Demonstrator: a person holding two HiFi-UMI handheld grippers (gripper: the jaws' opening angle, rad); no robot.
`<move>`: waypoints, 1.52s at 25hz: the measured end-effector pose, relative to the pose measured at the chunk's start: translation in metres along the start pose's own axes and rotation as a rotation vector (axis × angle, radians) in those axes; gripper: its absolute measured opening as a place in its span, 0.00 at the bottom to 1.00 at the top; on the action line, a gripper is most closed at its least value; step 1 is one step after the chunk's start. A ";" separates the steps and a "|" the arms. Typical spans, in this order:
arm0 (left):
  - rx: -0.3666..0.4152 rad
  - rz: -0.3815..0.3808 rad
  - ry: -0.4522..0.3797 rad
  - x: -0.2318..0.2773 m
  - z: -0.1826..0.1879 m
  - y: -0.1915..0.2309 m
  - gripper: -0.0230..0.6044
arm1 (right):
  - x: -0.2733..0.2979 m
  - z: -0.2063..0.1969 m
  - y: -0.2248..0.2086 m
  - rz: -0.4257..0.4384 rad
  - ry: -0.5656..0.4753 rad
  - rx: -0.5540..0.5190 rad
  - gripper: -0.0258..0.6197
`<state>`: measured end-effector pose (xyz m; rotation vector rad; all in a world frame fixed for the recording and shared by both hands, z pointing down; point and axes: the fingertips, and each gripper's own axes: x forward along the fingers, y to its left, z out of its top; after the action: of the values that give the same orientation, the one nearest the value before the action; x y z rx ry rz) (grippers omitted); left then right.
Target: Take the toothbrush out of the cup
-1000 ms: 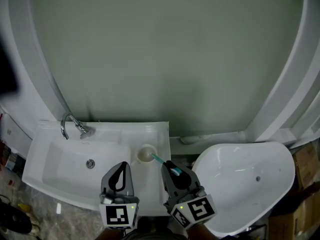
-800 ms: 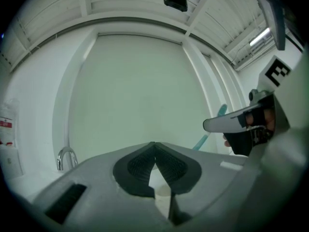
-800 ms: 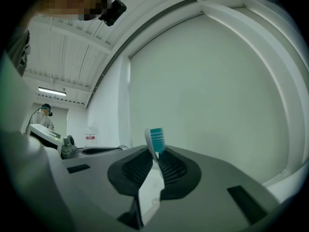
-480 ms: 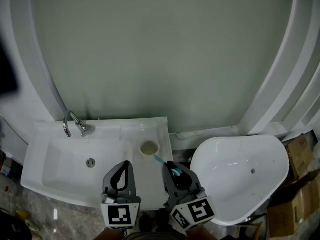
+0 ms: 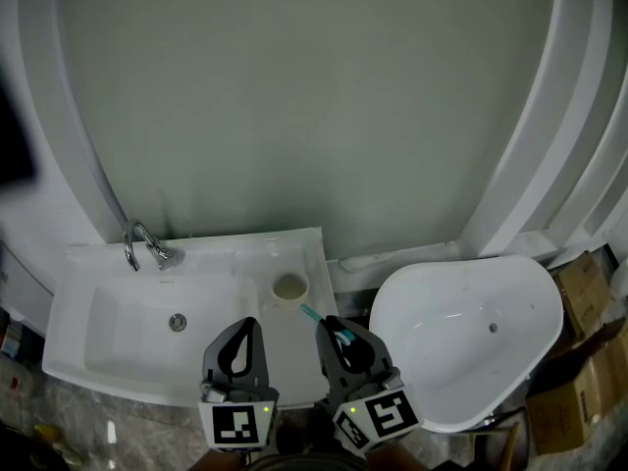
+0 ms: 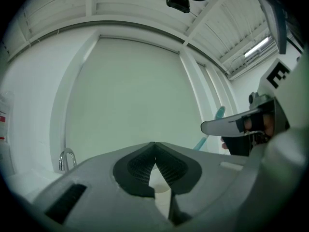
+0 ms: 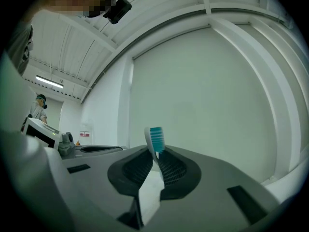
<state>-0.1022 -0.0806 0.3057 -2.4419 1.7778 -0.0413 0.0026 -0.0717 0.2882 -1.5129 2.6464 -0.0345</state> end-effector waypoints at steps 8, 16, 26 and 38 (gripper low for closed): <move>0.011 -0.012 -0.011 -0.003 0.003 0.000 0.06 | -0.003 0.003 0.005 -0.002 -0.002 -0.020 0.10; -0.006 -0.013 -0.013 -0.003 0.003 0.005 0.06 | 0.002 0.004 0.011 -0.007 -0.005 -0.049 0.10; -0.006 -0.017 -0.012 -0.003 0.001 0.009 0.06 | 0.004 0.003 0.014 -0.008 -0.004 -0.044 0.10; -0.012 -0.022 -0.009 -0.001 -0.001 0.002 0.06 | -0.002 0.001 0.009 -0.016 0.000 -0.042 0.10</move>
<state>-0.1043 -0.0799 0.3071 -2.4656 1.7526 -0.0213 -0.0043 -0.0657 0.2870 -1.5460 2.6519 0.0208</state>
